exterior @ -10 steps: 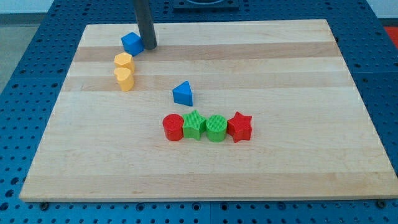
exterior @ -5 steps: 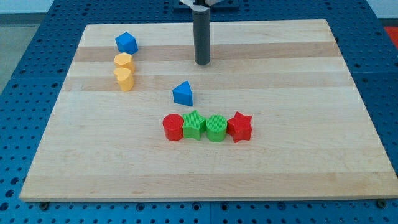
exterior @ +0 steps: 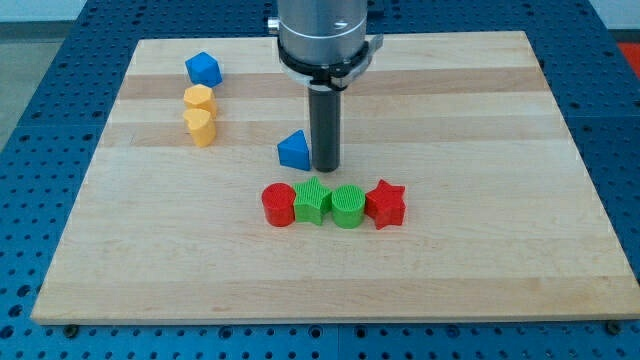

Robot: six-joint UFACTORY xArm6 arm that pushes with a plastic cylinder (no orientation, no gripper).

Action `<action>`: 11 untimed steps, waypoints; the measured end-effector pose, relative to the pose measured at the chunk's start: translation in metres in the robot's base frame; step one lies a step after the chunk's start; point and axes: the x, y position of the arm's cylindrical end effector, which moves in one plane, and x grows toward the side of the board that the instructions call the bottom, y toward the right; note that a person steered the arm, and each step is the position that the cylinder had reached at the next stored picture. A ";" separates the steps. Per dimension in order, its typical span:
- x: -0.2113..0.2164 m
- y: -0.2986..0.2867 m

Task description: Move the blue triangle to the right of the yellow hexagon

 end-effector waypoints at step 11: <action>-0.008 -0.006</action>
